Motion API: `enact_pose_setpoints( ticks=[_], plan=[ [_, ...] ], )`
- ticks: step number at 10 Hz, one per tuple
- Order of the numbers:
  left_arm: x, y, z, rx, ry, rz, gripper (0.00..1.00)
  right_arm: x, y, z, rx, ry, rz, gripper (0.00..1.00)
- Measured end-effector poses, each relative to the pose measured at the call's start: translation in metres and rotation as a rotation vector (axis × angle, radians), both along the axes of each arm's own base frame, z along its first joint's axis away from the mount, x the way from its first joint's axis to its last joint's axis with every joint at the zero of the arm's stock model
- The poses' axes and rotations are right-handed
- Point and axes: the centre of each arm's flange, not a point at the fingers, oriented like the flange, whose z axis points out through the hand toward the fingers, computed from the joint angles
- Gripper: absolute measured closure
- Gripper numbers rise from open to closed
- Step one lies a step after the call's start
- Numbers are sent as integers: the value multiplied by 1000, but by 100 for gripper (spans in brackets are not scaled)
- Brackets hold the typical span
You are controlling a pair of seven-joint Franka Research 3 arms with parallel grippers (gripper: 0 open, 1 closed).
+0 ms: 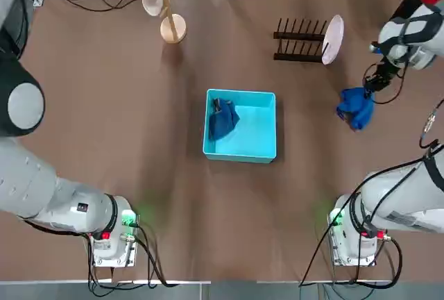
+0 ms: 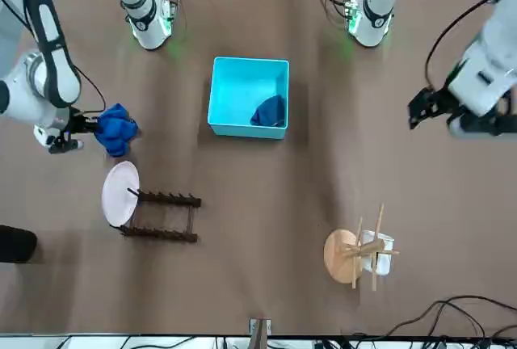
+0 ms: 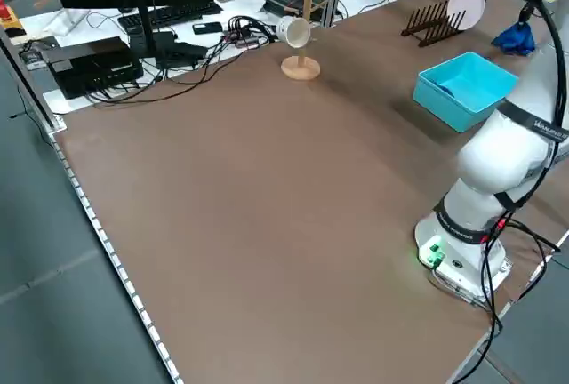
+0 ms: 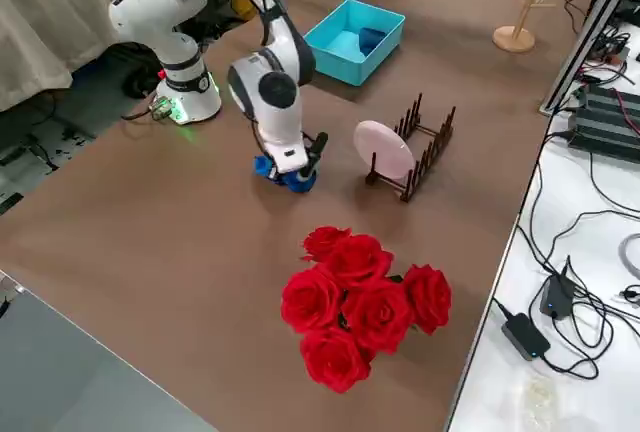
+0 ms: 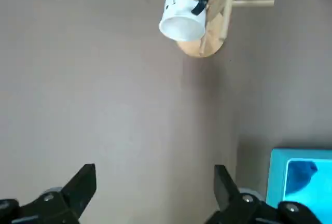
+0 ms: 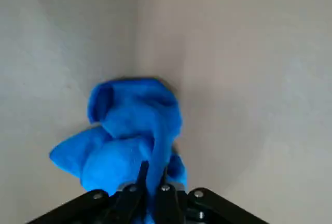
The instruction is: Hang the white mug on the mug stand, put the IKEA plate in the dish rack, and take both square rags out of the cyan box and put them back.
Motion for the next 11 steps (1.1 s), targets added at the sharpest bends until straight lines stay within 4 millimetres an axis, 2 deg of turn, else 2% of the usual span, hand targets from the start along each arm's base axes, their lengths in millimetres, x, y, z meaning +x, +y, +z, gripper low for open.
enact_pose_setpoints(
  ticks=[2,4,6,8,11],
  plan=[
    [-20,25,20,9,7,3,0,16,60,-14,50,-25,-8,93],
    [-20,38,16,13,18,-28,2,23,107,-21,46,-13,-42,93],
    [-15,52,5,16,38,-55,0,24,139,-21,32,6,-74,92],
    [-11,49,-3,17,51,-64,0,24,145,-21,28,11,-82,92],
    [-8,44,-9,19,60,-71,0,21,132,-22,37,33,-91,91]
  ],
)
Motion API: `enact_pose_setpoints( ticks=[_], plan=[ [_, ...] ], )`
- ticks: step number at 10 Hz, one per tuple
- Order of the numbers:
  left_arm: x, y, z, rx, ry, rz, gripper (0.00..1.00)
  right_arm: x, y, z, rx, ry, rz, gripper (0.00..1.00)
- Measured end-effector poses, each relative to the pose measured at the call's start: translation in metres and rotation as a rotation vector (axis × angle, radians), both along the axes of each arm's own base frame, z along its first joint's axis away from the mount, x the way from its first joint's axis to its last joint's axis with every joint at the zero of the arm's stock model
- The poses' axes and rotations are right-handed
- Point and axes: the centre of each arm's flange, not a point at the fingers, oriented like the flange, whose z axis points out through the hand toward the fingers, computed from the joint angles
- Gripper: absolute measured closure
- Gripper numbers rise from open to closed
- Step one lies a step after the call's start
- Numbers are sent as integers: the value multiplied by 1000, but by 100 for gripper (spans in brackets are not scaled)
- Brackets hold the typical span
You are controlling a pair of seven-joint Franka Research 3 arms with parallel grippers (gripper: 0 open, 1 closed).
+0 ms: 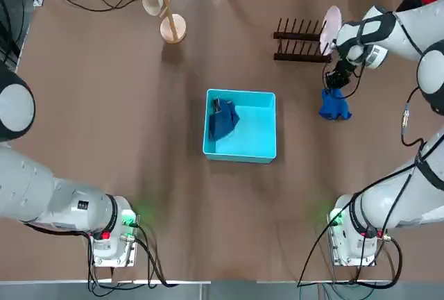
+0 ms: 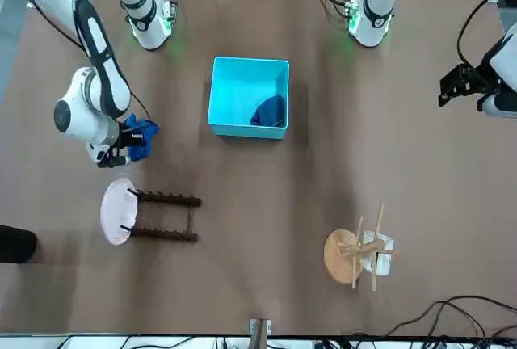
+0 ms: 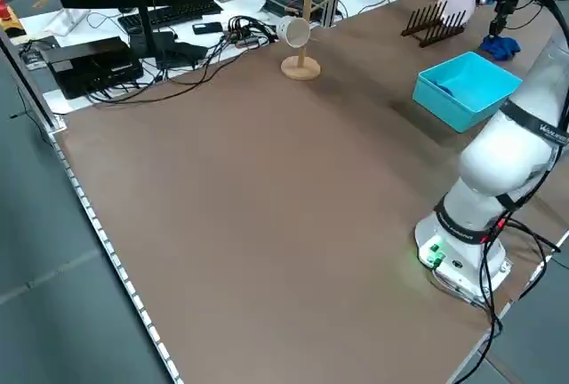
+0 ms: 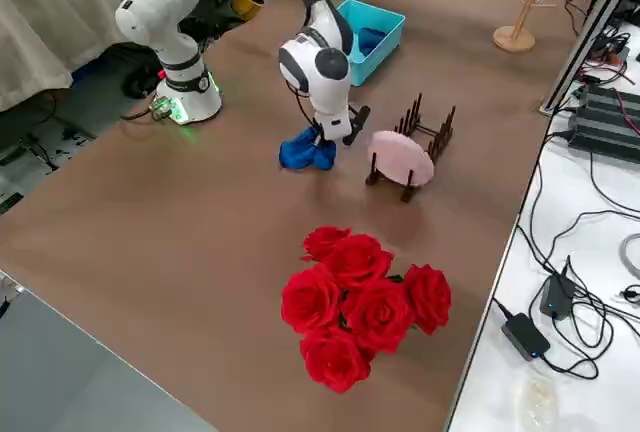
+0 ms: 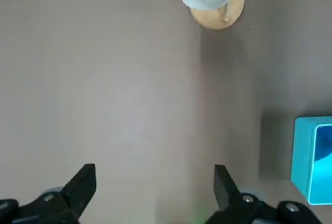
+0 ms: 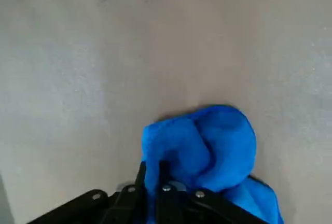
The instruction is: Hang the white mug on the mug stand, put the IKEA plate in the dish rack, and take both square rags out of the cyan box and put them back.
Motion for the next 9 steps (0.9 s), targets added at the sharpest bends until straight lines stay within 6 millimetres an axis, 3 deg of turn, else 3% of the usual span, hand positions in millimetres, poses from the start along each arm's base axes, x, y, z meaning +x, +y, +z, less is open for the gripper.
enact_pose_setpoints(
  ticks=[2,3,6,7,8,9],
  plan=[
    [2,0,-3,1,5,1,0,0,-8,17,43,41,14,90],
    [2,1,-3,1,5,2,0,2,-6,47,81,60,23,90],
    [2,1,-3,1,5,3,0,5,12,188,96,109,-21,90],
    [2,1,-3,1,5,4,0,4,30,227,82,136,-51,90],
    [2,1,-3,1,5,3,0,2,58,253,54,149,-84,90],
    [2,1,-3,1,5,3,0,-3,93,267,18,158,-118,90]
  ],
)
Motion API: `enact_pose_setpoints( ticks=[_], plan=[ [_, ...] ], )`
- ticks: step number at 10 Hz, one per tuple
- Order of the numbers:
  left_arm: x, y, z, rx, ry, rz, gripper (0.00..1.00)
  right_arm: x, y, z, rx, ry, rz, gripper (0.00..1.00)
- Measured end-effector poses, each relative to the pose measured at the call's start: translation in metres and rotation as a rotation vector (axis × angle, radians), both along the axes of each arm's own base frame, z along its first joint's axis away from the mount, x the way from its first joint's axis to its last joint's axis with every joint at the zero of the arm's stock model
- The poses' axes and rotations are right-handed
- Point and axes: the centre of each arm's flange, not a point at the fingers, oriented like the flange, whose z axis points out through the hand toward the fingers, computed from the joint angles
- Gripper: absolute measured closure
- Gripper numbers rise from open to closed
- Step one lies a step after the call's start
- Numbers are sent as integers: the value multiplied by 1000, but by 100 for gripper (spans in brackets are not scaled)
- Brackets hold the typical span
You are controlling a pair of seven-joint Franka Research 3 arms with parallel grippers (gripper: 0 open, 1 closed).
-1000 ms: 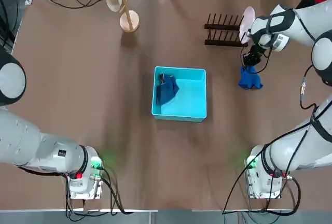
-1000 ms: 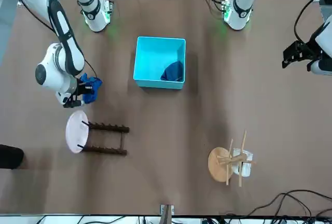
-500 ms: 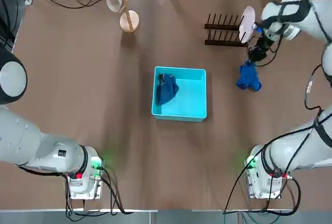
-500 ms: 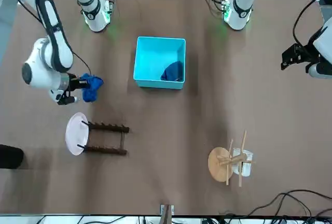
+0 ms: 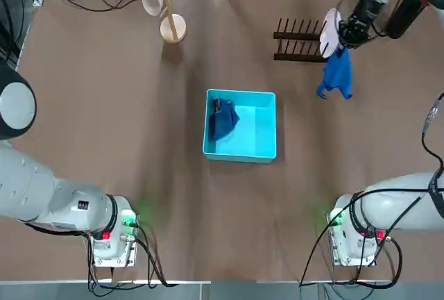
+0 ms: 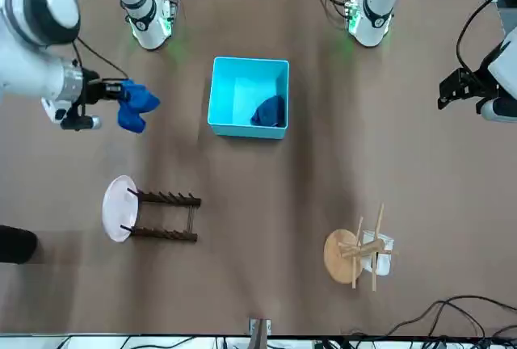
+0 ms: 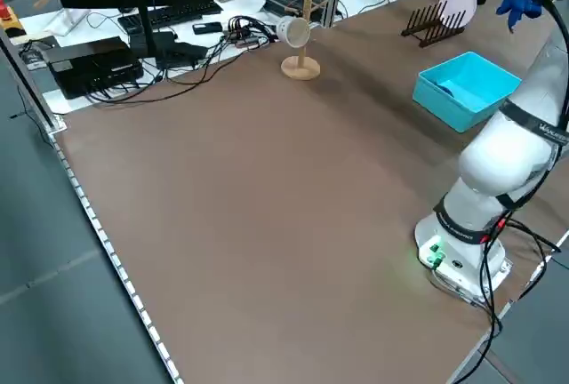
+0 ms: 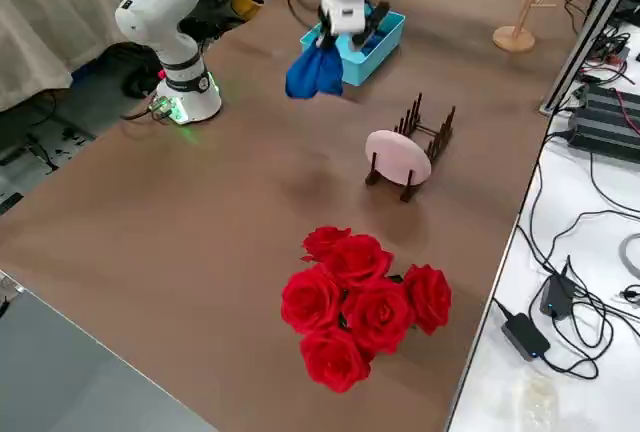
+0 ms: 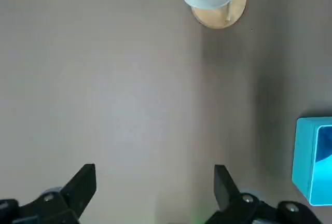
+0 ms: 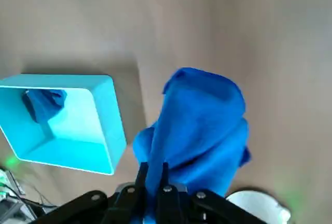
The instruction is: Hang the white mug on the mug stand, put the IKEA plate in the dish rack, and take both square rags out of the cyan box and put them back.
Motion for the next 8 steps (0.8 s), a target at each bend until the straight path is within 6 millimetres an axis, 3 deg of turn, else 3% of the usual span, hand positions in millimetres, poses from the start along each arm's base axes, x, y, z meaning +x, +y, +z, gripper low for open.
enact_pose_setpoints(
  ticks=[3,6,8],
  plan=[
    [0,0,0,0,0,0,0,-28,121,4,-113,10,-71,90],
    [0,2,0,0,0,3,0,-81,239,-8,-161,-56,-150,90],
    [0,2,0,0,0,4,0,-119,285,-37,-161,-92,-173,90]
  ],
)
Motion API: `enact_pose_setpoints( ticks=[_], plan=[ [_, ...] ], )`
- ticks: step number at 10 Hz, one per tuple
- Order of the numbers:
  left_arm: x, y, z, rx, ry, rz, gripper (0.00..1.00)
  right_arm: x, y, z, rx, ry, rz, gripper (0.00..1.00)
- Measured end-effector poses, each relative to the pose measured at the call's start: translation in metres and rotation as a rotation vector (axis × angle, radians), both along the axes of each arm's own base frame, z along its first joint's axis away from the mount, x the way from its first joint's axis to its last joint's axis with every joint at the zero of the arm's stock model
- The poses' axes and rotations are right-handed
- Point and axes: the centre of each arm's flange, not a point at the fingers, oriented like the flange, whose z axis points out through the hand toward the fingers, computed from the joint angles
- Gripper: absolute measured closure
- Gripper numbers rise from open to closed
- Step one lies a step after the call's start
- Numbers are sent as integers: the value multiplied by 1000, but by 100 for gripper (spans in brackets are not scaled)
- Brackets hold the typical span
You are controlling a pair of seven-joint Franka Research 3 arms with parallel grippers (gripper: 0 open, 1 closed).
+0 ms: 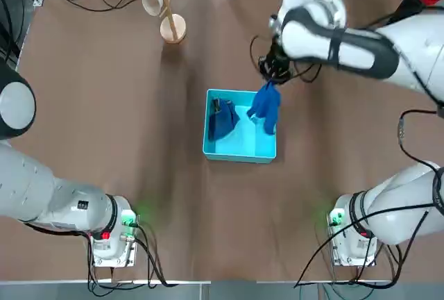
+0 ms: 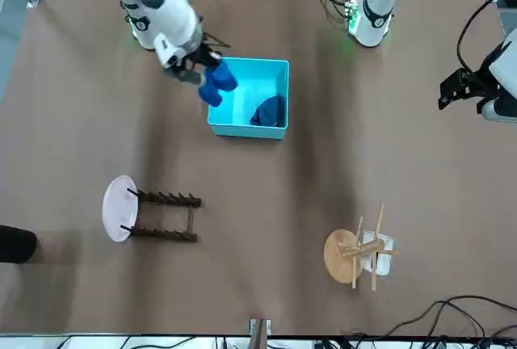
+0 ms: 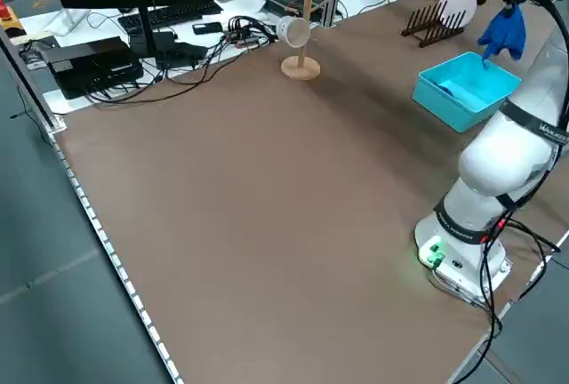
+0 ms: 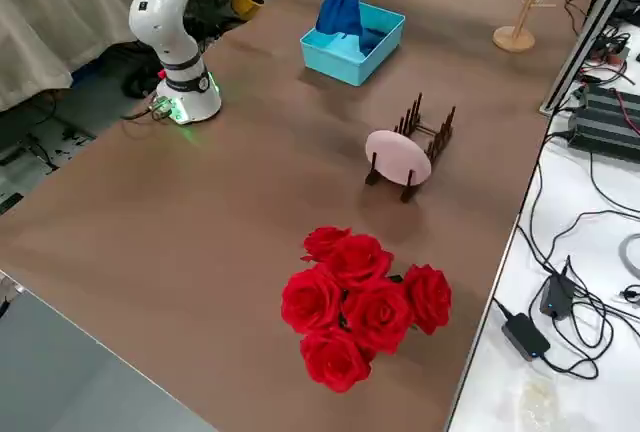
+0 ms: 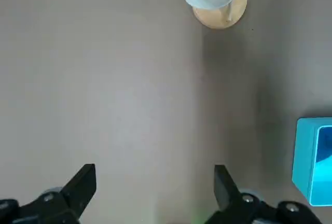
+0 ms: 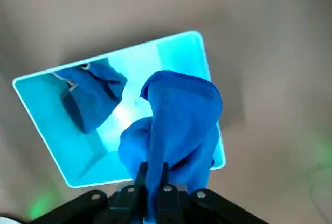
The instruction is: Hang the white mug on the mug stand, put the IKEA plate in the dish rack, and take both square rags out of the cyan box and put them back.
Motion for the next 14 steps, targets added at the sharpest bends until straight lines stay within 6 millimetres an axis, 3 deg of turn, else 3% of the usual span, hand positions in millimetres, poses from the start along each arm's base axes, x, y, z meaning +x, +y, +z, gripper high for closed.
enact_pose_setpoints(
  ticks=[1,3,6,7,8,9,10,11,12,14],
  plan=[
    [0,0,0,0,0,0,0,-11,9,-21,-4,-9,-1,90],
    [0,0,0,0,0,0,0,-10,8,-54,-18,-4,-14,88],
    [0,0,0,0,0,0,0,-4,8,-75,-37,-3,-13,44],
    [0,0,0,0,0,-1,0,3,3,-74,-40,-9,-24,28],
    [0,0,0,0,0,0,0,23,-13,-67,-62,-24,-36,15],
    [0,0,0,0,-1,0,0,59,-48,-47,-88,-24,-24,0],
    [0,1,0,0,-1,1,0,102,-99,-17,-80,-14,20,0],
    [0,1,0,0,-1,1,0,141,-163,14,-50,-15,50,0],
    [0,1,1,0,-2,1,0,168,-225,41,-27,-38,35,0],
    [0,1,1,0,-2,1,0,195,-313,89,-58,-124,22,0]
  ],
)
